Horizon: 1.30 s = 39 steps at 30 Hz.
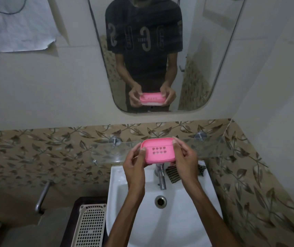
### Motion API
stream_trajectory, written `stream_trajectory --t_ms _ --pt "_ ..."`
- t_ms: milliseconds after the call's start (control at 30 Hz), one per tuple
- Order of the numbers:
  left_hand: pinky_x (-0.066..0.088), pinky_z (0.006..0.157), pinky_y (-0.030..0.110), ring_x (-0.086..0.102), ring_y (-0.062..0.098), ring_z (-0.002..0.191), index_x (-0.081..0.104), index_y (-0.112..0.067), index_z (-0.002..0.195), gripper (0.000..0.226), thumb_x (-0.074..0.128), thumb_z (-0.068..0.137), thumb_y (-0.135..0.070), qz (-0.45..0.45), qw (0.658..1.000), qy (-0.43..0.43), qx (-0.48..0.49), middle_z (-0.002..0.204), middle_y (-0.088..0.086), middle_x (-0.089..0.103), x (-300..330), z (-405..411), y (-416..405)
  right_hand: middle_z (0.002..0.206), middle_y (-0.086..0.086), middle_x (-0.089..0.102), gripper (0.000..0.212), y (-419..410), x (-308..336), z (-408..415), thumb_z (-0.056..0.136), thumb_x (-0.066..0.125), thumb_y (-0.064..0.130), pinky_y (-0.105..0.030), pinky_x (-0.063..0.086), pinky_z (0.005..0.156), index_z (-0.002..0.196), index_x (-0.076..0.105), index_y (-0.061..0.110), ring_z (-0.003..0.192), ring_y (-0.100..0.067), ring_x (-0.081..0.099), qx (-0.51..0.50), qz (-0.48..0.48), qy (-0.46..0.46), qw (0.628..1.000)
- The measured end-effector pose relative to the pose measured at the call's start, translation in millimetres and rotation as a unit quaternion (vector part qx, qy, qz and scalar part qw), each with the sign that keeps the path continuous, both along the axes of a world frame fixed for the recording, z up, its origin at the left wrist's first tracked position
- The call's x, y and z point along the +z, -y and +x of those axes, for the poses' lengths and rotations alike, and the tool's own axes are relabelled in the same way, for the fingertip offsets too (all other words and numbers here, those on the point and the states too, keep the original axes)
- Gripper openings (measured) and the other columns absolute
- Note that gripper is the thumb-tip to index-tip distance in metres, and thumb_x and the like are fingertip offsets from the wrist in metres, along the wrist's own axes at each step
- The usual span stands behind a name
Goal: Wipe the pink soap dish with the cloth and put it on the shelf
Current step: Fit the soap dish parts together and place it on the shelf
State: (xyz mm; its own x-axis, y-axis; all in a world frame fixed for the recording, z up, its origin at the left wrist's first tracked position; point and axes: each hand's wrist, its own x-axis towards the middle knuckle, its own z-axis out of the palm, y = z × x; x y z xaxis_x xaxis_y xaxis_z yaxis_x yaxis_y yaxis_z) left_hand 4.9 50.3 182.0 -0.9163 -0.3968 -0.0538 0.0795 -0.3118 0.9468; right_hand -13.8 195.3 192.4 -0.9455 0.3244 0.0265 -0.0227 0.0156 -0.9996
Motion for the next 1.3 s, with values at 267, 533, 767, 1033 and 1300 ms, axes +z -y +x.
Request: stream_trajectory --t_ms 267,533,767,1033,1300 --pt "0.062 0.074 0.024 0.074 0.017 0.104 0.067 -0.028 0.122 0.040 0.064 0.095 0.001 -0.073 0.991 0.038 -0.110 0.107 -0.001 0.076 4 -42 8 0.090 0.015 0.077 0.026 -5 -8 -35 0.103 0.058 0.028 -0.033 0.066 0.070 0.125 0.071 0.034 0.084 -0.004 0.075 -0.001 0.069 0.034 0.997" --pt "0.059 0.071 0.023 0.073 0.019 0.092 0.073 -0.015 0.122 0.042 0.065 0.088 0.007 -0.220 0.957 0.081 -0.171 0.099 0.008 0.079 -22 -69 18 0.091 0.017 0.072 0.041 -13 -32 -54 0.099 0.061 0.008 -0.011 0.055 0.056 0.126 0.062 0.038 0.079 0.006 0.072 0.099 0.114 0.091 0.984" --pt "0.058 0.066 0.027 0.067 0.012 0.076 0.074 -0.022 0.120 0.046 0.057 0.087 0.006 -0.273 0.943 0.117 -0.151 0.080 -0.002 0.075 -39 -78 20 0.088 0.016 0.069 0.047 -15 -47 -60 0.096 0.063 0.002 -0.018 0.060 0.062 0.136 0.064 0.025 0.079 0.003 0.069 0.072 0.163 0.111 0.978" --pt "0.061 0.082 0.049 0.065 0.026 0.087 0.070 -0.005 0.129 0.032 0.064 0.097 -0.007 -0.273 0.950 0.123 -0.089 0.099 0.018 0.072 -43 -84 21 0.104 -0.013 0.071 0.025 -17 -56 -69 0.102 0.055 0.017 -0.037 0.063 0.084 0.115 0.073 0.008 0.095 -0.024 0.071 0.064 0.292 0.115 0.947" --pt "0.062 0.091 0.046 0.070 0.022 0.103 0.073 -0.006 0.121 0.025 0.063 0.099 -0.006 -0.262 0.959 0.093 -0.060 0.109 0.006 0.074 -42 -82 19 0.115 0.002 0.057 0.036 -15 -59 -62 0.097 0.062 0.011 -0.020 0.056 0.085 0.132 0.068 0.016 0.108 -0.018 0.062 0.014 0.246 0.053 0.968"
